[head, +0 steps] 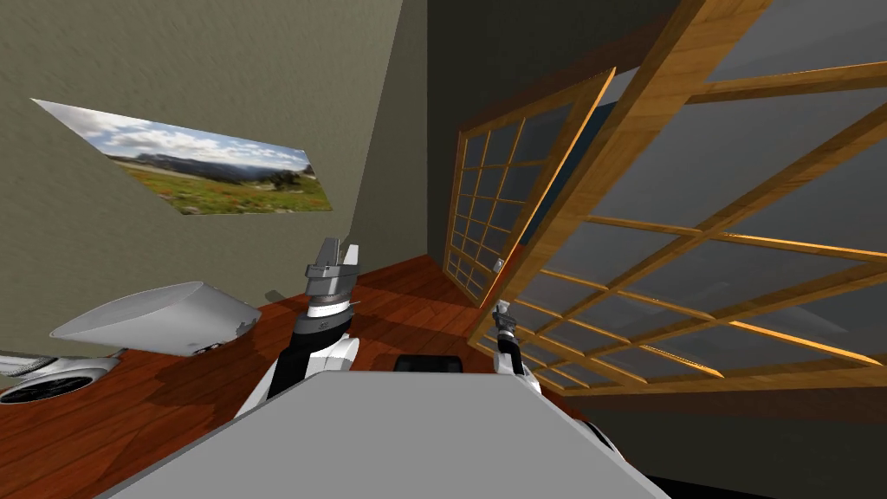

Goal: Pull the door open

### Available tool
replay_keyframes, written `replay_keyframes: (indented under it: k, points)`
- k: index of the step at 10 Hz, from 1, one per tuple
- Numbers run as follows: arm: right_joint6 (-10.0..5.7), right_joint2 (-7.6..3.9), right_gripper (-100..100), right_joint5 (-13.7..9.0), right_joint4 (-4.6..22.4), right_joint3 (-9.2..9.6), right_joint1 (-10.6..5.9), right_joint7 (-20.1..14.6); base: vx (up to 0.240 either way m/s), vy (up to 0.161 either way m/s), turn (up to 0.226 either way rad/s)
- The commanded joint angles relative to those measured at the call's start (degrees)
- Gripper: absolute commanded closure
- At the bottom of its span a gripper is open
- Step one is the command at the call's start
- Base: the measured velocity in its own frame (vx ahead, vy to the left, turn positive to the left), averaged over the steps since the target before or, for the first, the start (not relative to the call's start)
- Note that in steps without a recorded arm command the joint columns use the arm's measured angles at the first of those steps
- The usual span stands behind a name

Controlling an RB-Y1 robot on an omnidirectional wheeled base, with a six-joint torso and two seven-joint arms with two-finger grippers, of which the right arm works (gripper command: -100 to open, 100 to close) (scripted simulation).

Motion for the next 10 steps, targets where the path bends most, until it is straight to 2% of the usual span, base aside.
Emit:
replay_keyframes:
  k: [1,6,7,8,10]
  points:
    - [-0.10,-0.27,100,0.63,-0.04,1.02,0.53,-1.25,-0.209,0.002,0.091]
    - [-0.69,-2.22,100,2.83,-0.87,4.41,1.66,-5.74,-0.237,-0.013,0.098]
    - [-0.78,-2.50,100,3.14,-0.98,4.89,1.82,-6.39,-0.241,0.002,0.081]
    - [-0.41,-2.38,100,2.89,-1.01,4.49,1.82,-5.80,-0.111,0.005,0.014]
    - [-1.26,-3.31,100,4.13,-1.35,6.19,2.77,-7.86,-0.205,-0.047,0.091]
